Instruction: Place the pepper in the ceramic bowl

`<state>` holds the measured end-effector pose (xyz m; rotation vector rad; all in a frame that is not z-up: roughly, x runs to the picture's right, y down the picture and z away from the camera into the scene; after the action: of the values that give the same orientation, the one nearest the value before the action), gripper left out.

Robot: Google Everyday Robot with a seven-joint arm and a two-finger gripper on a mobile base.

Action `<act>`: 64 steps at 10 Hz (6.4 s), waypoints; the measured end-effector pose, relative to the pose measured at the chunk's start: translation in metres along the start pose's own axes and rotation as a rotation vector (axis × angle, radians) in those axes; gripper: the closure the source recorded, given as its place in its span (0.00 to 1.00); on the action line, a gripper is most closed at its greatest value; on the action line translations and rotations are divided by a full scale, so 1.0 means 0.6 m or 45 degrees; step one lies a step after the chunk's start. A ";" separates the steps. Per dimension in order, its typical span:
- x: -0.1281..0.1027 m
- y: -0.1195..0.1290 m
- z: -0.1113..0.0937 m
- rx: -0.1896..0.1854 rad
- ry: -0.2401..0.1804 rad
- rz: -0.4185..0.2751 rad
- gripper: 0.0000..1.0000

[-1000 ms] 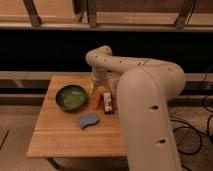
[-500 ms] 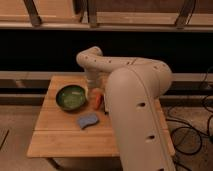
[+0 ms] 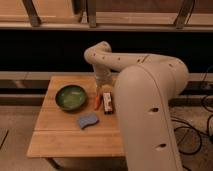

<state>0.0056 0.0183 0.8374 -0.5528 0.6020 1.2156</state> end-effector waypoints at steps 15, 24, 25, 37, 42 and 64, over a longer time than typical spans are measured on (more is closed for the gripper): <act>-0.044 0.067 0.128 -0.117 0.113 -0.207 0.35; -0.056 0.105 0.146 -0.062 0.207 -0.287 0.35; -0.061 0.108 0.151 -0.067 0.213 -0.292 0.35; -0.076 0.128 0.195 -0.112 0.275 -0.294 0.35; -0.072 0.106 0.217 -0.090 0.313 -0.241 0.58; -0.103 0.366 -0.064 -0.023 -0.180 -0.695 0.75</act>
<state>-0.2255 0.0062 0.8370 -0.5927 0.2900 0.7347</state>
